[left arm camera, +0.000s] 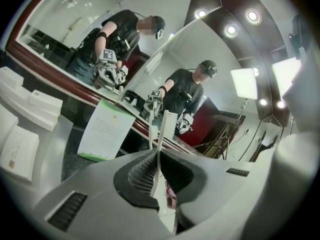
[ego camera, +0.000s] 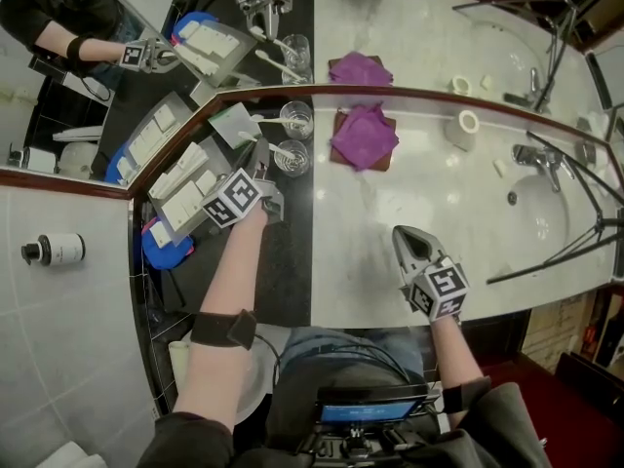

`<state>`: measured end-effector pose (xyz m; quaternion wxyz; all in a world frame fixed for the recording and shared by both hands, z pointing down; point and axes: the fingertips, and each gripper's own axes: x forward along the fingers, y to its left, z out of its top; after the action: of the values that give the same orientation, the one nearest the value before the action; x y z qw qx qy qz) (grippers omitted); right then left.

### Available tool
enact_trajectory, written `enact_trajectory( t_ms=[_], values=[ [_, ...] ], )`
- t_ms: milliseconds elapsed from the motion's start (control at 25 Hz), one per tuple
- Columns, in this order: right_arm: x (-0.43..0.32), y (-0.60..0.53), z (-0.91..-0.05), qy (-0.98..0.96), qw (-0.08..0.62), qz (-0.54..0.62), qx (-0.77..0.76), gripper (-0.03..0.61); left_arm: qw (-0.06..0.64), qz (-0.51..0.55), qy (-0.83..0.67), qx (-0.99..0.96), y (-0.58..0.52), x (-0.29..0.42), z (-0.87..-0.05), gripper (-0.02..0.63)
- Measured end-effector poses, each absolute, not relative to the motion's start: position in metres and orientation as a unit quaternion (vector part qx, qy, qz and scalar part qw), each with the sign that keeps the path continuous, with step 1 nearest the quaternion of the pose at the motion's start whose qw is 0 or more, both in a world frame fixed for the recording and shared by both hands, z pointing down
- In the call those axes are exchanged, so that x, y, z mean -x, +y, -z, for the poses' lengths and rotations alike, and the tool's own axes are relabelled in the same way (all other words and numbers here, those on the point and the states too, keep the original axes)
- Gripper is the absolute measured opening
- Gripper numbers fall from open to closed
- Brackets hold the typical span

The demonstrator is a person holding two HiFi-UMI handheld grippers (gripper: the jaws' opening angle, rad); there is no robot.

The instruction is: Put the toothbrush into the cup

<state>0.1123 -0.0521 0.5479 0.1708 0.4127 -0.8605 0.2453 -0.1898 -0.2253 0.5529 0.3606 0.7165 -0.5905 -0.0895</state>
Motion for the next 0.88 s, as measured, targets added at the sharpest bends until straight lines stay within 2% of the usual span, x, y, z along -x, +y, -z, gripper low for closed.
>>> enact_trajectory(
  t_ms=[520, 680, 880],
  values=[
    [-0.124, -0.051, -0.53, -0.871, 0.153, -0.231, -0.405, 0.017, 0.323, 0.061, -0.572, -0.751, -0.209, 0.179, -0.477, 0.014],
    [-0.129, -0.049, -0.522, -0.876, 0.147, -0.228, -0.4, 0.017, 0.34, 0.052, -0.547, -0.764, -0.193, 0.16, -0.464, 0.014],
    [-0.138, -0.045, -0.517, -0.878, 0.143, -0.224, -0.398, 0.017, 0.397, 0.019, -0.489, -0.776, -0.164, 0.117, -0.471, 0.014]
  ],
)
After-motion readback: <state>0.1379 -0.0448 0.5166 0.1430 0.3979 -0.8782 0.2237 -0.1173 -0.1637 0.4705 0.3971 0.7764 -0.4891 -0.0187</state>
